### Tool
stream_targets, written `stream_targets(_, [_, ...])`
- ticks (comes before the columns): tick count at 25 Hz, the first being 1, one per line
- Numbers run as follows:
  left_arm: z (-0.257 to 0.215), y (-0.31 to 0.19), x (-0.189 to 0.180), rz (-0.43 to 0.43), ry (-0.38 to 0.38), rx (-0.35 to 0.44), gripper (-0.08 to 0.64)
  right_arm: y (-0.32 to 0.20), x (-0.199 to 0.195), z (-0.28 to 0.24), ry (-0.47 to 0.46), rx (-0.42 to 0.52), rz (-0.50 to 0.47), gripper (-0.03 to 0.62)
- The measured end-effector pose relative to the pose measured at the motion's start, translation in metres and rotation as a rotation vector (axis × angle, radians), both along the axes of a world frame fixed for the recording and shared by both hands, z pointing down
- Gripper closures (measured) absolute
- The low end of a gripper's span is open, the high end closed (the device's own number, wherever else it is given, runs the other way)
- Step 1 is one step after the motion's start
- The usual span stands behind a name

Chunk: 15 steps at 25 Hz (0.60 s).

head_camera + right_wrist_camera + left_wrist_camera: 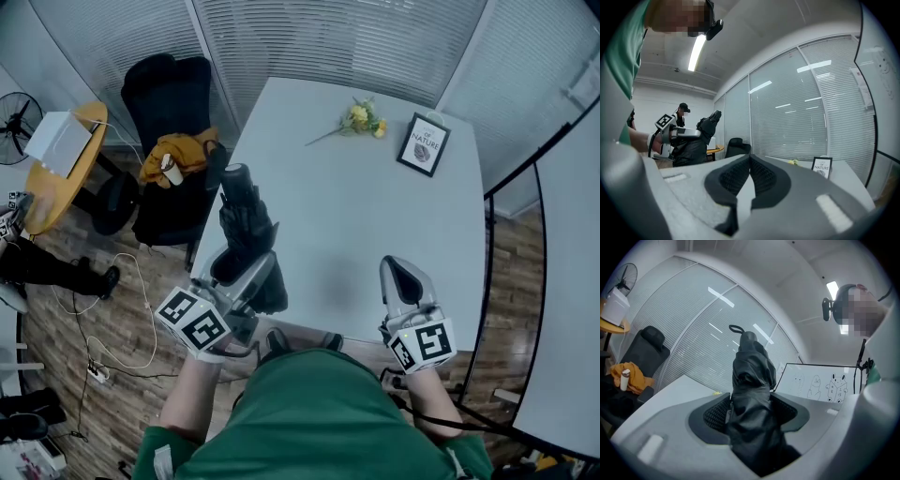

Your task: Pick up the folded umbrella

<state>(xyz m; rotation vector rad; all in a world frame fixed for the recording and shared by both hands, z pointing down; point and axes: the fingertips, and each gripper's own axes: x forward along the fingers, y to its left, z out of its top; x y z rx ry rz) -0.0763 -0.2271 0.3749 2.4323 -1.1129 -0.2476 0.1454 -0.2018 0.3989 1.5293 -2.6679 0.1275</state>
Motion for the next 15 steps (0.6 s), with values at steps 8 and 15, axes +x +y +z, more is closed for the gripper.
stream_targets(8, [0.004, -0.001, 0.023, -0.007, -0.039, 0.013, 0.285, -0.001, 0.018, 0.002, 0.022, 0.017, -0.02, 0.589])
stream_targets(15, [0.007, -0.002, 0.047, -0.018, -0.055, 0.011, 0.285, -0.004, 0.042, 0.004, 0.025, 0.014, -0.031, 0.589])
